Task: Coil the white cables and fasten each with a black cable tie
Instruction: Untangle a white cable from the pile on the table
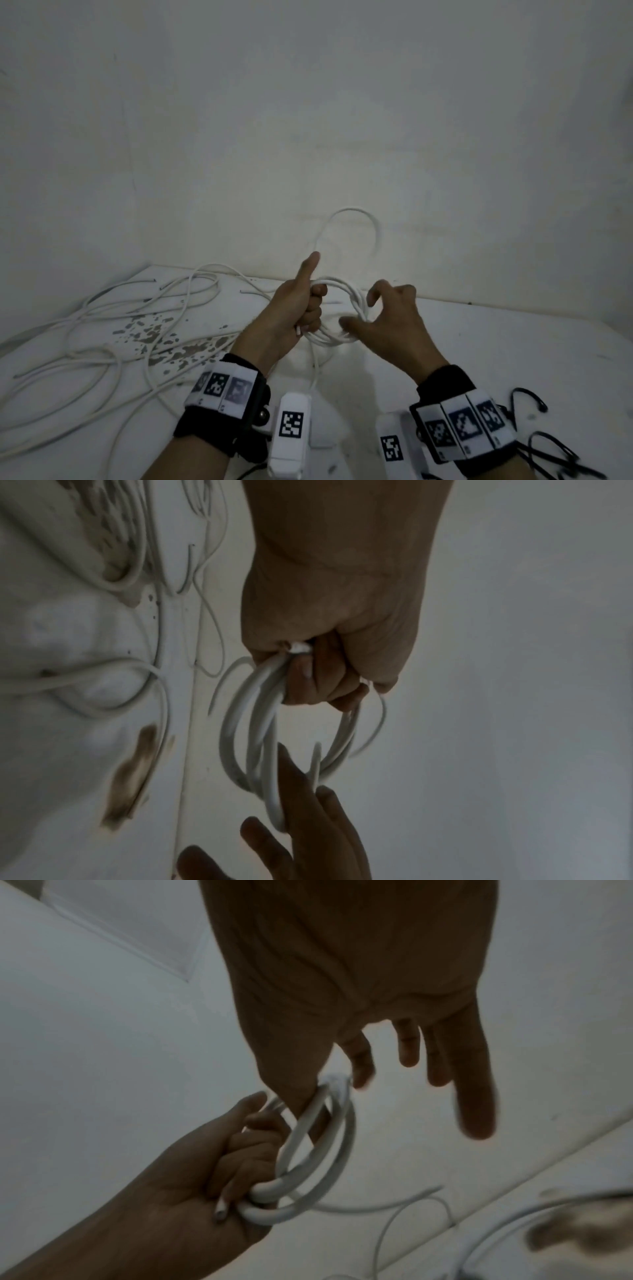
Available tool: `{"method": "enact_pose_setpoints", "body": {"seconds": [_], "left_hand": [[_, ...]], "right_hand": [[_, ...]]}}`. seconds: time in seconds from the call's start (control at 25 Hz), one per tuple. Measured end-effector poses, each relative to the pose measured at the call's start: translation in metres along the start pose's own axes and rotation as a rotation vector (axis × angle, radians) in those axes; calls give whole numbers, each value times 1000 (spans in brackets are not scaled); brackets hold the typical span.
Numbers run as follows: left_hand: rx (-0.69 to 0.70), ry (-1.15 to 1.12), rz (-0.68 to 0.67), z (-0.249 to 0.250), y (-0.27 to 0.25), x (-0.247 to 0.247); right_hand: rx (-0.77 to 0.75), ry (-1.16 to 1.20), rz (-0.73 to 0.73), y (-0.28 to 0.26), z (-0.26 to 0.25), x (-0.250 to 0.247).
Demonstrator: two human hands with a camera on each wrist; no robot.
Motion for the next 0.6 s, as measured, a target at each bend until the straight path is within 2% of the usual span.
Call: {"method": "enact_pose_setpoints", "body": {"seconds": [0.08,0.12,0.2,0.32,0.4,0.6], "left_hand": [[25,-16,54,7,6,-12],[46,-28,126,15,8,-31],[83,-72,261,32,4,-80],[91,-151,313,46,-5,-138],[113,-254,312,44,-4,-145],[172,-346,300,36,5,-132]], "right_hand": [[-9,182,-75,-8,11,-4],[-4,269,-105,-12,21,-9],[53,389,-36,-28,57,-41],[113,578,25,-50,102,-78],[29,549,6,-59,89,-80],[-348,236,-37,-83,-1,-63]]}}
Point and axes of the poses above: each hand's wrist, its own y-axis towards the middle knuckle, its own x-axis out of the palm, z = x × y, the point moved 10 cm from there along y, towards the middle knuckle, and after that the axes turned 15 degrees about -z, right-handed, at the moved point
